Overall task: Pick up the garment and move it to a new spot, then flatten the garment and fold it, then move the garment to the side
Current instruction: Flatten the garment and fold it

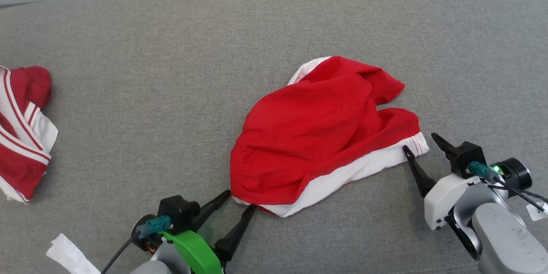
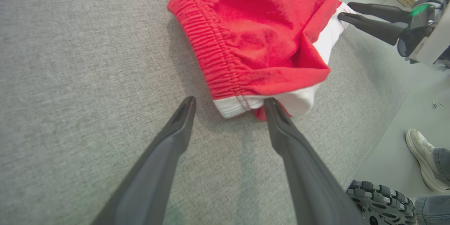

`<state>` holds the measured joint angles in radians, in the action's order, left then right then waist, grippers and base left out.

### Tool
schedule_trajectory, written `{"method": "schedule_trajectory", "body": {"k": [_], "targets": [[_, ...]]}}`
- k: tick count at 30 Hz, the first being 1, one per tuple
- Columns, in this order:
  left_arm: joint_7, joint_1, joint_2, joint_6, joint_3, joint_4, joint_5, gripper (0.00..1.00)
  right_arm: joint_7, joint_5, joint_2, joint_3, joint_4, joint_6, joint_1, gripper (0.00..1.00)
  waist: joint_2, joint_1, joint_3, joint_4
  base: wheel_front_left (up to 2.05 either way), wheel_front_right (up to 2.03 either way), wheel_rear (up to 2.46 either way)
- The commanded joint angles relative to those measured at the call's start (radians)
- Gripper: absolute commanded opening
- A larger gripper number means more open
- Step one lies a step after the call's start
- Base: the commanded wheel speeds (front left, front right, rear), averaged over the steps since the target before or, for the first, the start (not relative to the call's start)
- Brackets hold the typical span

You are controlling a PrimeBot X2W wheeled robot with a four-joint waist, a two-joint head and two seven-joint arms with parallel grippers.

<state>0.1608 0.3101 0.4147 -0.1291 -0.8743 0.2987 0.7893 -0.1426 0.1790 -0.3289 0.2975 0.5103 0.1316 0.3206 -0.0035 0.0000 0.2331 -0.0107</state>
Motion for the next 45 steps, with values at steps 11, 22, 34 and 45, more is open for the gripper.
{"method": "schedule_trajectory", "body": {"k": [11, 22, 34, 45], "targets": [[0.054, 0.055, 0.026, -0.003, -0.088, 0.024, 0.058, 0.0, -0.021, 0.053, -0.015, 0.039, -0.016, -0.002, -0.008, 0.0, 0.0035, 0.0, -0.014, -0.025, 0.0, 0.0, 0.0], [0.085, -0.037, 0.109, -0.001, -0.01, -0.181, 0.191, 0.0, -0.048, 0.187, -0.012, -0.046, -0.174, -0.002, -0.073, 0.0, 0.0035, 0.0, -0.059, -0.066, 0.0, 0.0, 0.0], [0.01, -0.018, 0.271, 0.083, 0.125, -0.694, 0.312, 0.0, 0.065, 0.412, -0.054, -0.243, -0.626, -0.002, -0.121, 0.0, 0.0035, 0.0, -0.046, -0.088, 0.0, 0.0, 0.0], [-0.212, 0.559, 0.253, 0.083, 0.311, -0.524, 0.38, 0.0, 0.154, 0.404, 0.021, -0.306, -0.619, -0.002, 0.399, 0.0, 0.0035, 0.0, 0.303, -0.063, 0.0, 0.0, 0.0]]}}
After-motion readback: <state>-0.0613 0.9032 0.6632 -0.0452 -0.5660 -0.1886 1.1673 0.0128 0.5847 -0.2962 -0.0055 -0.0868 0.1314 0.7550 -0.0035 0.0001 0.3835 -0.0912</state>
